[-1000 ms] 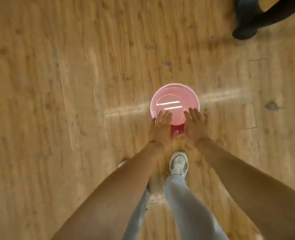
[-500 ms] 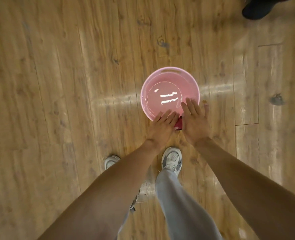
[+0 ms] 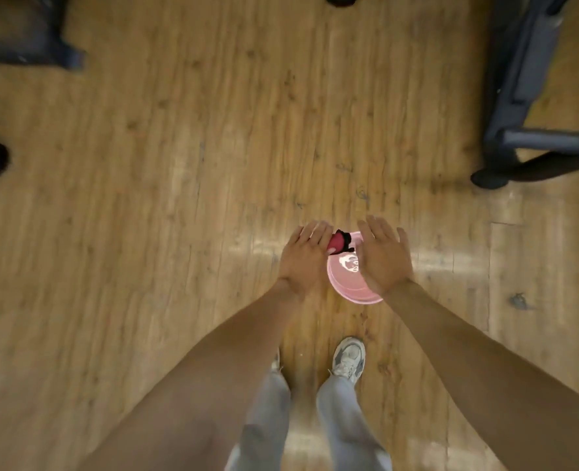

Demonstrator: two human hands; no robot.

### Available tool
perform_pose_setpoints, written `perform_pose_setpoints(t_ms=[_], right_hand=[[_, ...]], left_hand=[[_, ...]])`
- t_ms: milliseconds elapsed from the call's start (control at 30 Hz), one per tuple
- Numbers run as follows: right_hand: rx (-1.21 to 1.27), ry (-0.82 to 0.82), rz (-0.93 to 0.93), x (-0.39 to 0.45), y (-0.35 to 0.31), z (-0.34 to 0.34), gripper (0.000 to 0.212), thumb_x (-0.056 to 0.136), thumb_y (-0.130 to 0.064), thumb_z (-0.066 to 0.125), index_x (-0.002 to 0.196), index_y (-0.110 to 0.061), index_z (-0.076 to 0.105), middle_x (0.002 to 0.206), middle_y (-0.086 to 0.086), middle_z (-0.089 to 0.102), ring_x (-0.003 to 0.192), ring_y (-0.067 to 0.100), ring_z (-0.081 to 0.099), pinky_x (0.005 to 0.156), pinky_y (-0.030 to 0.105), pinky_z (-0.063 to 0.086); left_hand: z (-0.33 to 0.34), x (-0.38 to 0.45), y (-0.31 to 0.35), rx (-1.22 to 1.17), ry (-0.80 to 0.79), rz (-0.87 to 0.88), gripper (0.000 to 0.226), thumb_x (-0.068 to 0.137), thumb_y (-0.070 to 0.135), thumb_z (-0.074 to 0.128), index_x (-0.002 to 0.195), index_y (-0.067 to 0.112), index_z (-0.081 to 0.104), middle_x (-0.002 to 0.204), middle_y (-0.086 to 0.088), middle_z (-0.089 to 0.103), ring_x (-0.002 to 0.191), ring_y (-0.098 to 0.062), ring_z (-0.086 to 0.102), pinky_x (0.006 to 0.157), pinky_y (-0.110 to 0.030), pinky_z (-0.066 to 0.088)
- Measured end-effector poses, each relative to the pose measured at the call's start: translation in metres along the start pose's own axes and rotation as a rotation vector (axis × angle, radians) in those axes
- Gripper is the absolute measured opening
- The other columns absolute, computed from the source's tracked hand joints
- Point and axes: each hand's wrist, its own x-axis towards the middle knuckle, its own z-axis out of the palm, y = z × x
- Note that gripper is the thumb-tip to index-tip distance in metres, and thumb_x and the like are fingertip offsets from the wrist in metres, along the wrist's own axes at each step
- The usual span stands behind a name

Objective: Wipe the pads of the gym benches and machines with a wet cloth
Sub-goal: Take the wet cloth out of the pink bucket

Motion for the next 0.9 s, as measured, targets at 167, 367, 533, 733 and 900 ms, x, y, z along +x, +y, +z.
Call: perform_pose_setpoints(t_ms=[167, 367, 533, 733, 900], right_hand=[[0.033, 0.097, -0.124, 0.014, -0.080, -0.130, 0.048, 0.100, -0.028, 0.028, 0.136, -0.009, 0.052, 0.148, 0.010, 0.050, 0.143, 0.031, 0.042, 0.108, 0.048, 0.040], [0.041, 0.122, -0.304, 0.022, -0.199, -0.250, 0.045, 0.106, -0.035, 0.028, 0.136, -0.011, 0.051, 0.147, 0.009, 0.050, 0.146, 0.028, 0.036, 0.110, 0.047, 0.037], [-0.036, 0.182, -0.474, 0.035, -0.323, -0.318, 0.044, 0.108, -0.035, 0.034, 0.148, -0.018, 0.042, 0.159, 0.001, 0.038, 0.153, 0.022, 0.025, 0.121, 0.048, 0.023], [-0.078, 0.251, -0.606, 0.072, -0.493, -0.378, 0.035, 0.107, -0.032, 0.038, 0.139, -0.020, 0.046, 0.157, 0.001, 0.037, 0.153, 0.021, 0.024, 0.120, 0.050, 0.021], [-0.094, 0.277, -0.682, 0.097, -0.618, -0.417, 0.039, 0.107, -0.030, 0.037, 0.144, -0.020, 0.042, 0.162, 0.001, 0.032, 0.154, 0.021, 0.021, 0.121, 0.053, 0.019]], left_hand=[[-0.136, -0.038, -0.059, 0.013, 0.126, -0.160, 0.057, 0.105, 0.037, 0.027, 0.154, 0.013, 0.043, 0.155, -0.004, 0.048, 0.146, -0.024, 0.043, 0.117, -0.040, 0.038], [-0.276, -0.108, -0.140, -0.034, 0.239, -0.379, 0.058, 0.111, 0.032, 0.025, 0.164, 0.011, 0.010, 0.171, -0.004, 0.015, 0.158, -0.023, 0.011, 0.127, -0.040, 0.016], [-0.346, -0.162, -0.238, -0.022, 0.336, -0.542, 0.058, 0.113, 0.036, 0.019, 0.164, 0.013, 0.005, 0.172, -0.002, 0.013, 0.159, -0.021, 0.008, 0.127, -0.039, 0.012], [-0.404, -0.219, -0.377, -0.044, 0.384, -0.667, 0.057, 0.113, 0.039, 0.023, 0.164, 0.014, 0.012, 0.170, -0.002, 0.020, 0.158, -0.021, 0.012, 0.126, -0.039, 0.011], [-0.440, -0.263, -0.484, -0.030, 0.412, -0.772, 0.057, 0.113, 0.039, 0.021, 0.164, 0.015, 0.013, 0.170, -0.002, 0.021, 0.158, -0.023, 0.012, 0.127, -0.040, 0.011]])
